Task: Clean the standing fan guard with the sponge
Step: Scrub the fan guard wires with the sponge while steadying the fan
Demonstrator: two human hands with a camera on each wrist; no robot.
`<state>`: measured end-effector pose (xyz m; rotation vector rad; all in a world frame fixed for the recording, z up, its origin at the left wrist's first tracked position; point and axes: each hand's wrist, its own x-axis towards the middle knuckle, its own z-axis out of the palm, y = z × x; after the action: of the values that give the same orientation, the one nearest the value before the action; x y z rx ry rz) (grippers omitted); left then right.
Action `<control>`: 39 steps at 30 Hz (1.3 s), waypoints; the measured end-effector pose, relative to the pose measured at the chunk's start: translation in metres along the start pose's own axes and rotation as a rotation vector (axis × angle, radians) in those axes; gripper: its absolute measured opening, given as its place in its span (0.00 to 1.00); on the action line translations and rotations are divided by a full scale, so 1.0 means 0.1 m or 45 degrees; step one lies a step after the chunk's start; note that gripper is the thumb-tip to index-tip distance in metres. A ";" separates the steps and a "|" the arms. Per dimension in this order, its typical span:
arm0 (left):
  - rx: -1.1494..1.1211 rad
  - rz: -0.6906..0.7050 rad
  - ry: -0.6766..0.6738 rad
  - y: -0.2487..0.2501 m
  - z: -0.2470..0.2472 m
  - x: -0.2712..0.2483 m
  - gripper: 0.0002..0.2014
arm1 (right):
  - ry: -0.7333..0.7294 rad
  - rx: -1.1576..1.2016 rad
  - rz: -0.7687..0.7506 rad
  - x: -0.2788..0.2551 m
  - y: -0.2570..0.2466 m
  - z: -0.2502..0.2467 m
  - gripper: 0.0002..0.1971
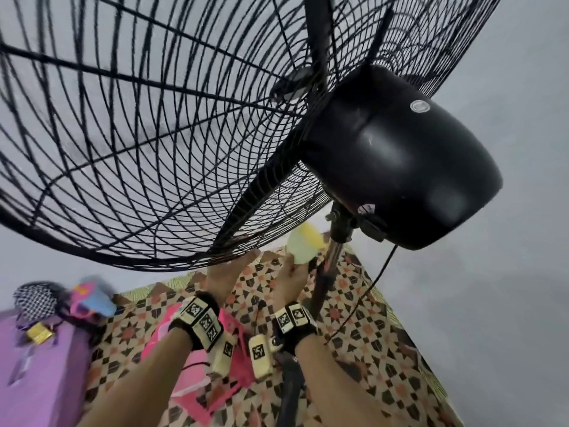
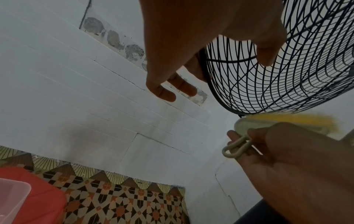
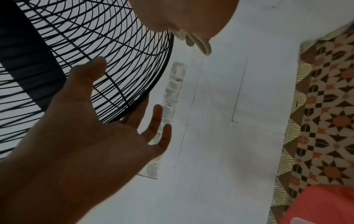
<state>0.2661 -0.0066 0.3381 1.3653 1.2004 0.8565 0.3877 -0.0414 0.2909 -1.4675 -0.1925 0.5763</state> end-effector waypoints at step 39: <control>-0.271 -0.254 -0.360 0.90 0.61 -0.38 0.23 | -0.588 -1.151 -0.800 -0.27 -1.02 -0.65 0.11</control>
<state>0.3326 -0.0506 0.4210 1.1290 0.9772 0.6079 0.4203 -0.1108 0.3881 -1.9661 -1.3658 0.2923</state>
